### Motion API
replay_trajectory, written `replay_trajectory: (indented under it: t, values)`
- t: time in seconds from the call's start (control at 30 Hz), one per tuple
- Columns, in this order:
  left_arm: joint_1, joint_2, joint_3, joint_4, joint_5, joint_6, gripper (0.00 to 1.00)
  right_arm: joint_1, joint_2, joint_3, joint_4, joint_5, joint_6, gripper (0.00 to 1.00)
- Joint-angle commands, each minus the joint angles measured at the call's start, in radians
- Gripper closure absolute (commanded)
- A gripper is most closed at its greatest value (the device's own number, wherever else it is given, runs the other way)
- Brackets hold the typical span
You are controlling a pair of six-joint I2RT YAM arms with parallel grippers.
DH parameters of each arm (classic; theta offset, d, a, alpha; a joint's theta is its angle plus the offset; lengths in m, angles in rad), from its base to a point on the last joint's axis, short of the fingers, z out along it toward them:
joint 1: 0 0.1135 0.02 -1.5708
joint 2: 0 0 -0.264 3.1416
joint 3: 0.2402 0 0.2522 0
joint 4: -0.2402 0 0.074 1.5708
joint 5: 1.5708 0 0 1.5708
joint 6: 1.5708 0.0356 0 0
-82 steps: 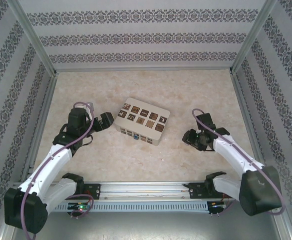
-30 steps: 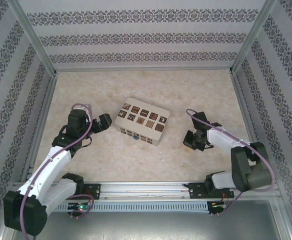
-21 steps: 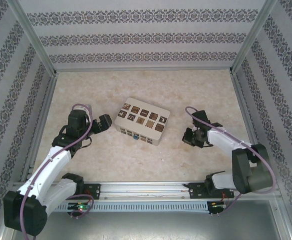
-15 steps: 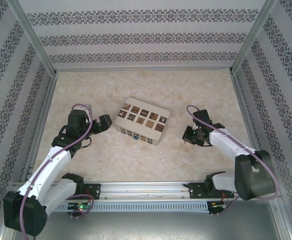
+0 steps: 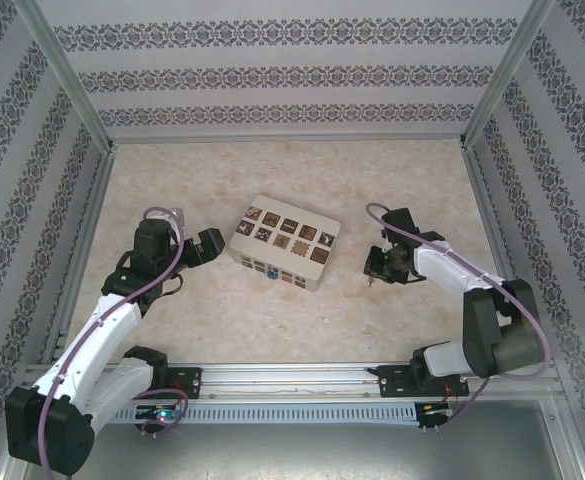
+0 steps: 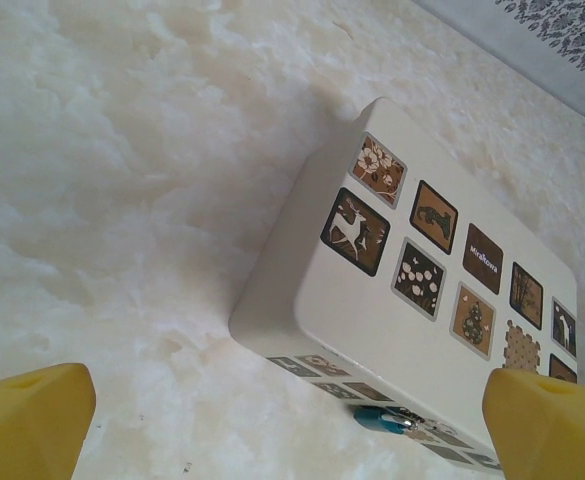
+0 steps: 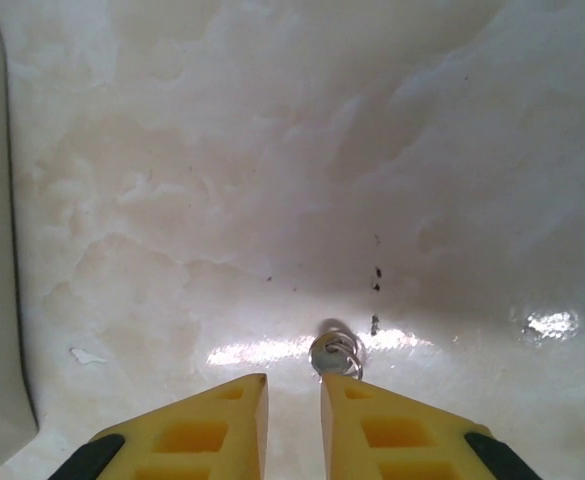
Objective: Unlock a padlock with a key
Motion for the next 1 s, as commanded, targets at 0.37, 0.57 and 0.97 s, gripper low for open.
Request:
replay_trajectory:
  t: [0.37,0.57,0.97]
  values:
    - [0.012,-0.033,0.006,-0.037,-0.009,-0.01,0.01,0.056,0.132,0.099,-0.108,0.078,-0.06,0.71]
    - [0.012,-0.042,0.003,-0.042,-0.017,-0.011,0.01,0.067,0.167,0.116,-0.136,0.106,-0.065,0.71]
    - [0.012,-0.038,0.005,-0.045,-0.018,-0.007,0.01,0.083,0.193,0.121,-0.147,0.114,-0.068,0.78]
